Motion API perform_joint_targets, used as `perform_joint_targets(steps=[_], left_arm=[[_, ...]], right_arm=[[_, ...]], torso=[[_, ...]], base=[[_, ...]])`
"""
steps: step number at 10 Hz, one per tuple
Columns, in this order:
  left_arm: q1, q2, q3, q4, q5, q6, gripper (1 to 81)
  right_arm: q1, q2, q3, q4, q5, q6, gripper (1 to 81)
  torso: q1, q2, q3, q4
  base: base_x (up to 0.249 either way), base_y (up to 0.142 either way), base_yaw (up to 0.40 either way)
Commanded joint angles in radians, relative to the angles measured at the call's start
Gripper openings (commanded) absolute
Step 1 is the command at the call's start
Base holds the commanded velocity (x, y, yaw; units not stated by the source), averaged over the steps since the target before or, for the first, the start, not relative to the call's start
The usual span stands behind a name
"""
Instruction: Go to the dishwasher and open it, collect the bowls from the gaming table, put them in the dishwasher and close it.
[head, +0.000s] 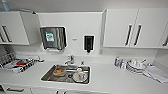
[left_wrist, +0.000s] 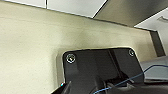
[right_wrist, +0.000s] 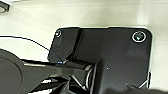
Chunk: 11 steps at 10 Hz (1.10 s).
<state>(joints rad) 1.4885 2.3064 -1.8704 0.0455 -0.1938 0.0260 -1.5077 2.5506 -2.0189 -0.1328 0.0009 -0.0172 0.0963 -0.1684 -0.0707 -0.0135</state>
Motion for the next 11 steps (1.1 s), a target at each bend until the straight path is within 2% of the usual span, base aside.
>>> perform_joint_targets(steps=[1, 2, 3, 5, 7, 9, 11], left_arm=[[-0.029, -0.367, 0.376, 0.036, -0.162, 0.003, 81.1], [-0.038, -0.433, 0.447, 0.057, -0.191, -0.003, 81.1], [-0.059, -0.493, 0.510, 0.062, -0.200, -0.003, 81.1], [-0.116, -0.582, 0.600, 0.063, -0.197, -0.006, 81.1], [-0.211, -0.686, 0.714, 0.062, -0.174, -0.009, 81.1], [-0.311, -0.734, 0.789, 0.053, -0.108, -0.023, 81.1], [-0.460, -0.743, 0.847, 0.050, 0.045, -0.066, 81.1]], right_arm=[[0.076, -0.157, 0.177, 0.055, -0.061, 0.013, 81.1], [0.085, -0.181, 0.206, 0.058, -0.056, 0.014, 81.1], [0.101, -0.209, 0.241, 0.068, -0.055, 0.016, 81.1], [0.129, -0.260, 0.298, 0.101, -0.048, 0.014, 81.1], [0.177, -0.315, 0.365, 0.127, -0.048, 0.014, 81.1], [0.209, -0.355, 0.396, 0.160, -0.047, 0.014, 81.1], [0.226, -0.363, 0.402, 0.211, -0.044, 0.014, 81.1]], torso=[[0.061, -0.094, -0.070, 0.000], [0.086, -0.134, -0.110, 0.000], [0.108, -0.168, -0.139, 0.000], [0.150, -0.236, -0.197, 0.000], [0.200, -0.312, -0.231, 0.000], [0.244, -0.383, -0.280, 0.000], [0.290, -0.455, -0.310, 0.000]], base=[[0.000, 0.000, 0.000], [0.000, 0.000, 0.000], [0.000, 0.000, 0.000], [0.000, 0.000, 0.000], [0.000, 0.000, 0.000], [0.000, 0.000, 0.000], [0.000, 0.000, 0.000]])
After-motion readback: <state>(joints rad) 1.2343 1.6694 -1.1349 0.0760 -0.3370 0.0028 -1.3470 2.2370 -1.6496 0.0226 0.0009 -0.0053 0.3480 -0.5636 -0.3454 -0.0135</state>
